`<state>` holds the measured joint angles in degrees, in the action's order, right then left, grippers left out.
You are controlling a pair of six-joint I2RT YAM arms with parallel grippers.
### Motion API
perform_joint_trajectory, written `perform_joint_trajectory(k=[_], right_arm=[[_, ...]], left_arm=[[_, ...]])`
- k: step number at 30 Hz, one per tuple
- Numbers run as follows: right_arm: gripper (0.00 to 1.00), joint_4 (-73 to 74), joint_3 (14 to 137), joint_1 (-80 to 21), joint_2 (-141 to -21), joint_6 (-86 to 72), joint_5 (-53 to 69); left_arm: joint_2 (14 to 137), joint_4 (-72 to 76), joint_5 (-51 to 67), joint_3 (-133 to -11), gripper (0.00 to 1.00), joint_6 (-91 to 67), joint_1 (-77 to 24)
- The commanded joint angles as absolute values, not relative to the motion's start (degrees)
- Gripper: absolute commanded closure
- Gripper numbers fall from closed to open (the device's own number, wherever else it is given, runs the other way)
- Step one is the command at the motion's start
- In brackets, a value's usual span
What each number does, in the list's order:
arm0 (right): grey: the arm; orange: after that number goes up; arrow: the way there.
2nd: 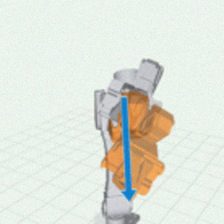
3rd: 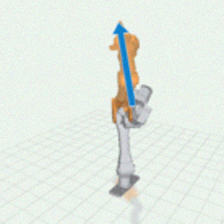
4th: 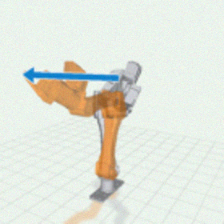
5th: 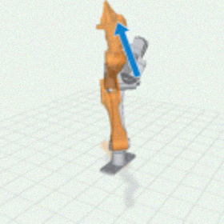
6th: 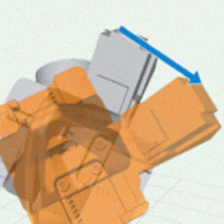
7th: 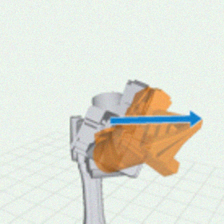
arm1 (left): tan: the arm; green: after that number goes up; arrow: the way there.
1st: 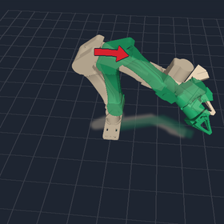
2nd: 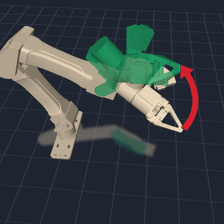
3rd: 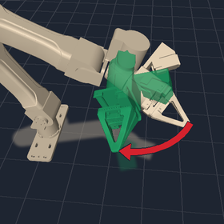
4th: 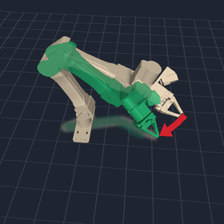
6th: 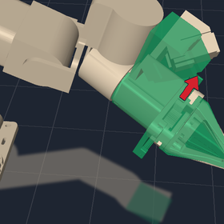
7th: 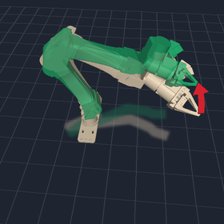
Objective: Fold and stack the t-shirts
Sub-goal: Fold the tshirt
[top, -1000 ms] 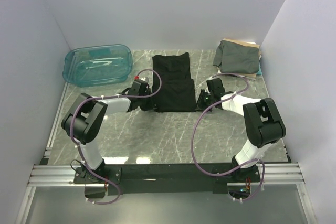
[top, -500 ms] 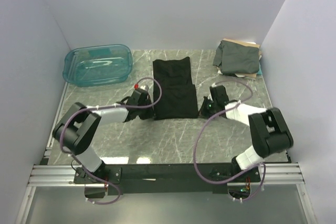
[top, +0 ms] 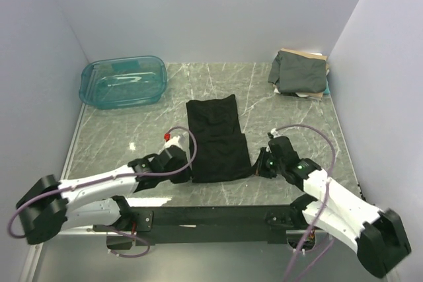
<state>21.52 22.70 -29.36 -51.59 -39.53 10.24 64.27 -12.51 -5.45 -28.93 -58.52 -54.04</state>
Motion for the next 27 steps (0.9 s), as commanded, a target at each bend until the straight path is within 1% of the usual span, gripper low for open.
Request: perform_joint_trajectory(k=[1, 5, 8, 13, 19, 22, 27], right_arm=[[1.0, 28.6, 22.7, -30.3, -44.3, -42.5, 8.0], [1.0, 31.5, 25.0, -30.4, -40.3, -41.4, 8.5], [1.0, 32.5, 28.3, -30.2, -41.3, -39.3, 8.4], [1.0, 33.0, 37.0, -29.7, -48.3, -36.5, 5.4], [1.0, 30.8, 44.2, -24.3, -54.9, -32.8, 9.3], [1.0, 29.6, 47.3, -20.6, -58.3, -30.8, 13.8], [1.0, 30.0, 54.6, -18.8, -66.0, -28.0, 16.8]], left_arm=[[58.1, -16.9, -8.7, -27.3, 0.99, -63.8, -56.3], [53.5, -17.6, -9.4, -27.6, 0.99, -63.4, -57.0], [52.8, -19.9, -11.8, -29.8, 0.99, -62.8, -57.0], [54.6, -24.1, -19.1, -35.8, 0.99, -61.0, -56.9], [60.4, -26.9, -25.3, -44.8, 0.99, -56.8, -55.1], [64.5, -28.0, -25.3, -48.8, 0.99, -54.7, -52.1], [68.4, -26.0, -21.6, -52.9, 0.99, -52.1, -44.9]])
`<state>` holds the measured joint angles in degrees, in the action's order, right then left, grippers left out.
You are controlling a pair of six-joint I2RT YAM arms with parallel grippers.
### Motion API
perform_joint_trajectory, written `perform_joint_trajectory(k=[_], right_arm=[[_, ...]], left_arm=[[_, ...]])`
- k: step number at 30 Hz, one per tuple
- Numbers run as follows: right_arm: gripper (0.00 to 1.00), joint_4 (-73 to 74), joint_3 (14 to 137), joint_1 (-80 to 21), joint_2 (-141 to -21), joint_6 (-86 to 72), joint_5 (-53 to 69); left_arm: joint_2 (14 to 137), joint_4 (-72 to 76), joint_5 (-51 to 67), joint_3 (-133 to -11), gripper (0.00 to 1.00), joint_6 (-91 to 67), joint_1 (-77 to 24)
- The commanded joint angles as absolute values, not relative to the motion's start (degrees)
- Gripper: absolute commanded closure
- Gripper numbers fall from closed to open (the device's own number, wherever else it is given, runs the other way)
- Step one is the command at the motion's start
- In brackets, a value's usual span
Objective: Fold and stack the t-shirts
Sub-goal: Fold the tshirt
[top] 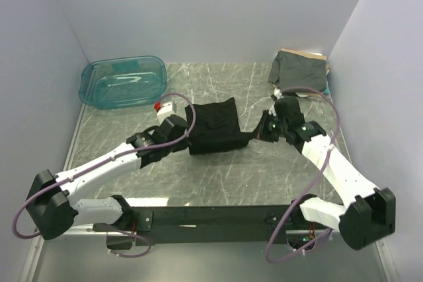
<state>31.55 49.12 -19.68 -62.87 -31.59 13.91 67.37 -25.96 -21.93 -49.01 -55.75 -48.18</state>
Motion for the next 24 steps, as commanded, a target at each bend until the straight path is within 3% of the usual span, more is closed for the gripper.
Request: perform_joint_trajectory(k=[1, 24], right_arm=[[1.0, 29.9, 55.7, -18.5, -67.1, -27.9, 17.6], [1.0, 29.8, 82.3, -10.3, -97.4, -25.0, 30.4]], left_arm=[[68.8, -25.1, -21.1, -53.4, 0.99, -50.8, -44.1], [90.1, -23.5, -10.8, -73.9, 0.99, -40.7, -26.3]])
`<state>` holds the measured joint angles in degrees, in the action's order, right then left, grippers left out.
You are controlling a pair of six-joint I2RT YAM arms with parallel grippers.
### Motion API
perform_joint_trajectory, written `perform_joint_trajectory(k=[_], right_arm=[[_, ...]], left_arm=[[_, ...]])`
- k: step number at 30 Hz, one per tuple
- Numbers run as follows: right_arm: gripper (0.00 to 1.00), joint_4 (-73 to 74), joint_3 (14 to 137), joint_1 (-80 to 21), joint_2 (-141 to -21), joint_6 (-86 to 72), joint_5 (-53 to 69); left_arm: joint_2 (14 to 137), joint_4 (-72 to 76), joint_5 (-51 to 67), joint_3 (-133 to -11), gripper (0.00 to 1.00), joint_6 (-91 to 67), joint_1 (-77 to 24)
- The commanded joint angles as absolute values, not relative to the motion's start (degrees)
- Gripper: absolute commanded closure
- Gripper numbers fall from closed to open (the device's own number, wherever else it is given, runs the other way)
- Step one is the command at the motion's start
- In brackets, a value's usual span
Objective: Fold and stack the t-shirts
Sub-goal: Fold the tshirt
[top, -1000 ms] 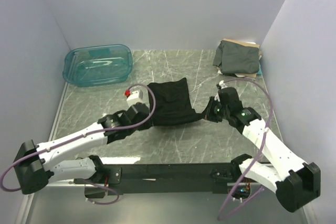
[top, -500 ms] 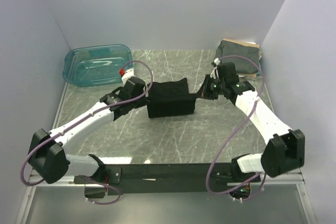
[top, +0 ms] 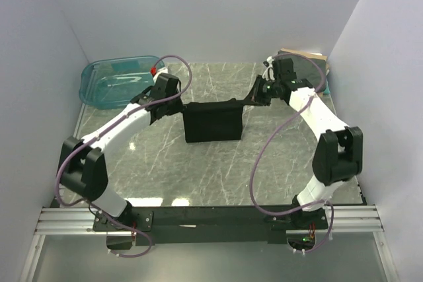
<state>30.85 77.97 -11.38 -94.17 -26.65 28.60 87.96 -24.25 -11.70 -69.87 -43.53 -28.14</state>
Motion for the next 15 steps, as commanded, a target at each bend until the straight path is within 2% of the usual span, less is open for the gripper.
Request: perform_joint_trajectory(k=[1, 15], right_arm=[[1.0, 29.6, 83.2, -10.1, -98.5, -24.8, 30.3], [1.0, 26.3, 99.2, -9.2, -119.3, -27.5, 24.7]], left_arm=[[91.0, -23.5, -10.8, -74.6, 0.99, -40.4, -25.9], [109.4, -19.4, -6.6, -86.7, 0.99, -36.6, -20.5]])
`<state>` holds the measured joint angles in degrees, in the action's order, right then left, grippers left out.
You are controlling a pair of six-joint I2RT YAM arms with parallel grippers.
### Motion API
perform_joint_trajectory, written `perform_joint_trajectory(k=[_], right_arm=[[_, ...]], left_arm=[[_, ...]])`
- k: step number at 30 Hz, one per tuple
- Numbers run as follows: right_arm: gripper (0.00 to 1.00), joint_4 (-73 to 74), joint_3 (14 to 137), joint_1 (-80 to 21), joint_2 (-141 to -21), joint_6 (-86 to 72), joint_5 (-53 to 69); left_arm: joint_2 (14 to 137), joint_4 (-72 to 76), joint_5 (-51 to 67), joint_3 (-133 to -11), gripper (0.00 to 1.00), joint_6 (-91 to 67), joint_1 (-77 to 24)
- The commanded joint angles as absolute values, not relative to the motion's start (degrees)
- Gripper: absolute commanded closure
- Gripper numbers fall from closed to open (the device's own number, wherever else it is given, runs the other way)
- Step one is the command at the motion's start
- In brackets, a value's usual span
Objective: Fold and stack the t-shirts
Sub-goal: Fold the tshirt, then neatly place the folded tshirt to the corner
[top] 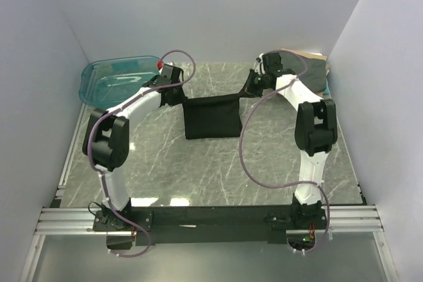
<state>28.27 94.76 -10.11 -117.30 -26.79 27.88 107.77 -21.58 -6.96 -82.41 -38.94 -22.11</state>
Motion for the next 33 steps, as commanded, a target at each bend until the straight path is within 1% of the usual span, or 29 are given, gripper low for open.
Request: perform_joint_trajectory(k=[1, 3, 4, 5, 6, 7, 8, 10, 13, 14, 17, 19, 20, 24, 25, 27, 28, 33], right_arm=[[1.0, 25.8, 99.7, -9.2, -120.1, -27.8, 24.9], [1.0, 24.3, 100.7, -9.1, -122.2, -28.0, 25.4], [0.93, 24.3, 101.5, -9.0, -123.0, -28.0, 25.5], [0.68, 24.2, 103.3, -8.9, -124.4, -27.5, 25.5], [0.54, 24.7, 104.4, -8.9, -125.0, -27.2, 25.3], [0.44, 25.3, 105.5, -8.8, -125.5, -26.6, 25.1], [0.31, 26.7, 107.7, -8.8, -125.9, -25.8, 25.0], [0.27, 28.4, 109.1, -8.8, -125.4, -23.9, 23.6], [0.24, 27.1, 104.9, -9.0, -120.3, -22.4, 21.2], [0.24, 25.5, 101.2, -9.2, -117.1, -21.5, 20.9], [0.24, 24.5, 94.9, -9.8, -112.3, -20.2, 19.9], [0.24, 24.5, 91.9, -10.5, -110.7, -19.4, 18.7], [0.24, 24.9, 89.8, -11.5, -109.9, -18.9, 18.1], [0.24, 26.2, 87.3, -14.5, -109.7, -17.1, 14.1], [0.24, 26.5, 87.2, -15.0, -109.9, -16.8, 13.4], [0.24, 26.8, 87.4, -16.7, -110.9, -16.6, 12.2], [0.25, 26.7, 87.5, -17.0, -111.8, -16.9, 11.4], [0.26, 27.4, 88.2, -19.0, -115.5, -17.8, 6.8]], left_arm=[[111.1, -19.2, -5.0, -87.4, 0.99, -36.2, -20.0], [112.7, -18.9, -3.9, -89.3, 0.96, -35.9, -19.4], [114.0, -18.9, -2.9, -90.0, 0.82, -35.6, -19.1], [114.5, -19.0, -2.7, -91.4, 0.72, -35.6, -19.0], [115.0, -19.1, -2.5, -92.0, 0.54, -35.1, -18.8], [115.6, -19.4, -2.4, -92.7, 0.08, -35.0, -18.6], [115.8, -20.1, -2.3, -94.4, 0.01, -34.9, -18.5], [115.1, -21.3, -2.2, -95.5, 0.01, -34.6, -18.4], [111.4, -20.0, -0.9, -93.8, 0.01, -34.8, -18.5], [110.1, -19.0, -0.5, -91.5, 0.01, -35.0, -18.5], [104.2, -16.8, 0.9, -85.2, 0.01, -36.3, -18.5], [98.9, -16.2, 1.4, -81.3, 0.0, -37.7, -18.5], [97.0, -15.6, 1.3, -77.1, 0.0, -38.2, -18.5], [85.8, -11.4, 1.4, -65.1, 0.01, -40.8, -18.5], [81.7, -11.5, 0.4, -63.3, 0.0, -41.0, -18.5], [77.9, -13.4, 0.2, -60.0, 0.0, -41.7, -18.5], [74.0, -13.9, -2.4, -59.0, 0.01, -42.2, -18.5], [60.2, -14.4, -5.6, -49.5, 0.01, -45.3, -18.6]])
